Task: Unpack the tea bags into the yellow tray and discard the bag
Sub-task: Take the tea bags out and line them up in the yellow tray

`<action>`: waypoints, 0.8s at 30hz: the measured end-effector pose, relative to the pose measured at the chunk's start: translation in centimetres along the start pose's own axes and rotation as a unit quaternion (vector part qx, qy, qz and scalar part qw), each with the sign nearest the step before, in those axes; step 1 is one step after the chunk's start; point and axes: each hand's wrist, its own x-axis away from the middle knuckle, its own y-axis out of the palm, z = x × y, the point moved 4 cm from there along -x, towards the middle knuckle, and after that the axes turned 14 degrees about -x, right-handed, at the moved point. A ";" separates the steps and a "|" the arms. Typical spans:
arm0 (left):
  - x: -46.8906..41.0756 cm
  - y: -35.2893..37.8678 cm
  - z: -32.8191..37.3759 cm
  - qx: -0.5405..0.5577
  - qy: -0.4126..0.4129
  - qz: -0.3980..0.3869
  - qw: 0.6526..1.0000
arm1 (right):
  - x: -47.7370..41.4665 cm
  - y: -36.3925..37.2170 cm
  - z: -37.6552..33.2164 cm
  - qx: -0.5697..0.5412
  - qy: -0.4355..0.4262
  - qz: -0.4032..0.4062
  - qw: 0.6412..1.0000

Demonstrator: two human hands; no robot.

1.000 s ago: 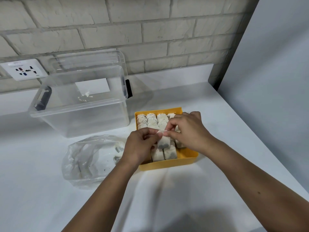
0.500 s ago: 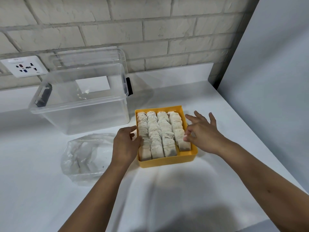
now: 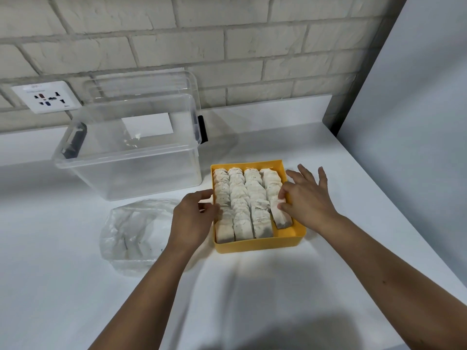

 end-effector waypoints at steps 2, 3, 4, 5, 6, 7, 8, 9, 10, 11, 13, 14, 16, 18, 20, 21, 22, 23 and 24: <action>0.1 -1.7 -0.3 0.021 0.019 0.024 0.999 | 0.2 -0.5 -0.7 -0.009 -0.011 0.016 1.000; 0.1 -2.9 -0.6 0.032 0.027 0.044 0.998 | 0.4 -0.7 -1.2 -0.020 -0.020 0.029 0.999; 0.0 -4.2 -1.0 0.041 0.032 0.065 0.997 | 0.6 -1.0 -1.7 -0.038 -0.030 0.041 0.998; 0.0 -5.6 -1.5 0.044 0.034 0.089 0.995 | 0.9 -1.3 -2.4 -0.063 -0.042 0.053 0.996; -0.2 -6.9 -2.1 0.038 0.037 0.109 0.993 | 1.2 -1.5 -3.2 -0.094 -0.055 0.062 0.992; -0.3 -8.0 -2.8 0.028 0.040 0.120 0.992 | 1.5 -1.7 -4.3 -0.130 -0.073 0.073 0.986; -0.5 -8.8 -3.5 0.020 0.044 0.118 0.992 | 1.8 -1.9 -5.3 -0.169 -0.090 0.083 0.978; -0.8 -9.2 -4.4 -0.003 0.051 0.106 0.993 | 2.1 -2.1 -6.3 -0.208 -0.108 0.089 0.968; -1.1 -9.4 -5.5 -0.059 0.068 0.085 0.992 | 2.5 -2.2 -7.5 -0.243 -0.124 0.093 0.957; -1.4 -9.1 -6.4 -0.146 0.091 0.055 0.984 | 2.8 -2.2 -8.7 -0.275 -0.137 0.091 0.947; -1.8 -8.1 -8.5 -0.310 0.131 0.011 0.942 | 3.4 -1.9 -11.0 -0.324 -0.155 0.065 0.931; -1.9 -7.5 -9.4 -0.359 0.134 0.001 0.924 | 3.6 -1.5 -12.0 -0.339 -0.163 0.046 0.926; -1.8 -7.4 -10.5 -0.410 0.128 0.013 0.903 | 4.0 -0.7 -14.0 -0.348 -0.182 0.010 0.920; -1.0 -8.0 -10.8 -0.424 0.146 0.069 0.891 | 4.4 0.2 -15.7 -0.342 -0.205 -0.016 0.917; 0.0 -9.1 -10.9 -0.455 0.128 0.093 0.876 | 4.9 1.1 -17.2 -0.323 -0.234 -0.031 0.916; 0.5 -9.4 -11.0 -0.482 0.103 0.077 0.867 | 5.1 1.6 -17.9 -0.310 -0.248 -0.034 0.917; 0.9 -9.6 -11.3 -0.498 0.082 0.061 0.861 | 5.3 2.1 -18.6 -0.296 -0.258 -0.036 0.919; 1.2 -9.7 -11.4 -0.492 0.074 0.057 0.865 | 5.4 2.7 -19.2 -0.281 -0.266 -0.040 0.921; 1.5 -9.8 -11.2 -0.465 0.079 0.061 0.880 | 5.5 3.3 -19.9 -0.265 -0.275 -0.046 0.923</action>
